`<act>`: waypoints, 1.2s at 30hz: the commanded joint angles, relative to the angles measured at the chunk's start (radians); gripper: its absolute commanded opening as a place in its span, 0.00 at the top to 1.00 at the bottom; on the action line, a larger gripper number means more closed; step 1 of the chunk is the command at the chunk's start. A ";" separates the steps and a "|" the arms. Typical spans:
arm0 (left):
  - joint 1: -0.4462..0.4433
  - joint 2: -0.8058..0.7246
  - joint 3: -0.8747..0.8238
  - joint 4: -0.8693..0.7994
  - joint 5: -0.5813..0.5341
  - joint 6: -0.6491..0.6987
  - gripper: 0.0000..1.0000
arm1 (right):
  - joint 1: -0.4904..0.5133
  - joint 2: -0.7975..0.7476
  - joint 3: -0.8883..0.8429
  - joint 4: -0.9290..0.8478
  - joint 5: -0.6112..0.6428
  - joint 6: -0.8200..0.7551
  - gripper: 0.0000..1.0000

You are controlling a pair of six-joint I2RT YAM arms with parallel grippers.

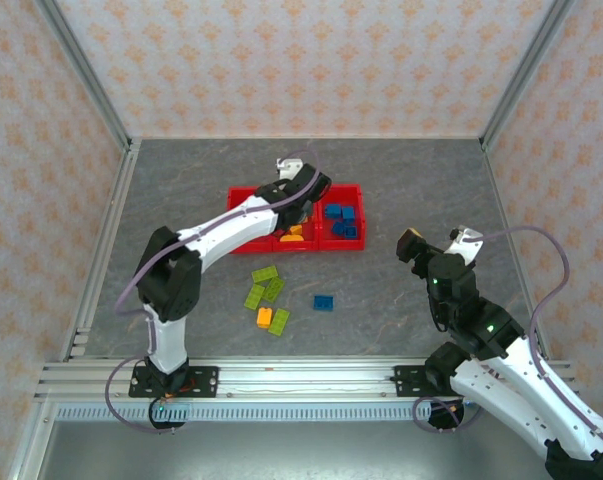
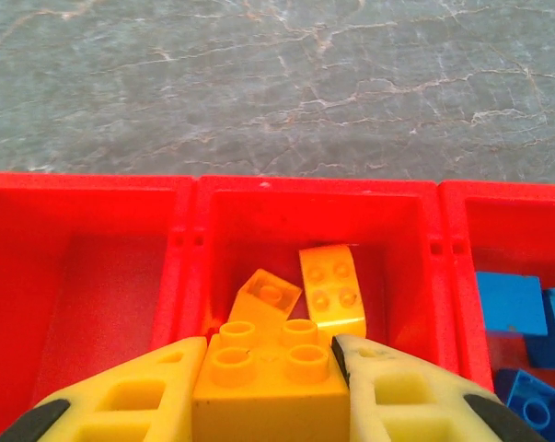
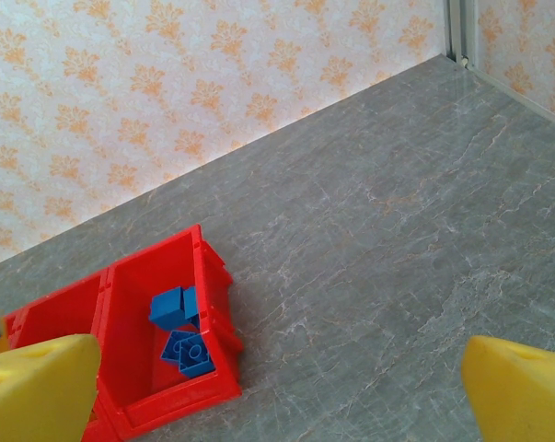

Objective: Sort the legos into containers by color
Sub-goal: Place the lego in the container.

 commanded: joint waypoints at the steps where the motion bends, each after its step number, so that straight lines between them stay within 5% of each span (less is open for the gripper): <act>1: 0.023 0.062 0.063 0.044 0.068 0.033 0.75 | 0.002 0.000 -0.005 0.002 0.013 0.004 0.00; 18: 0.077 0.156 0.129 0.101 0.207 0.035 0.57 | 0.002 0.011 -0.009 0.011 -0.012 -0.005 0.00; 27: 0.076 0.024 0.034 0.143 0.231 0.034 0.23 | 0.002 0.031 0.000 0.004 -0.018 -0.003 0.00; 36: 0.065 -0.279 -0.226 0.263 0.300 0.054 0.17 | 0.002 0.075 0.057 -0.041 -0.120 0.042 0.00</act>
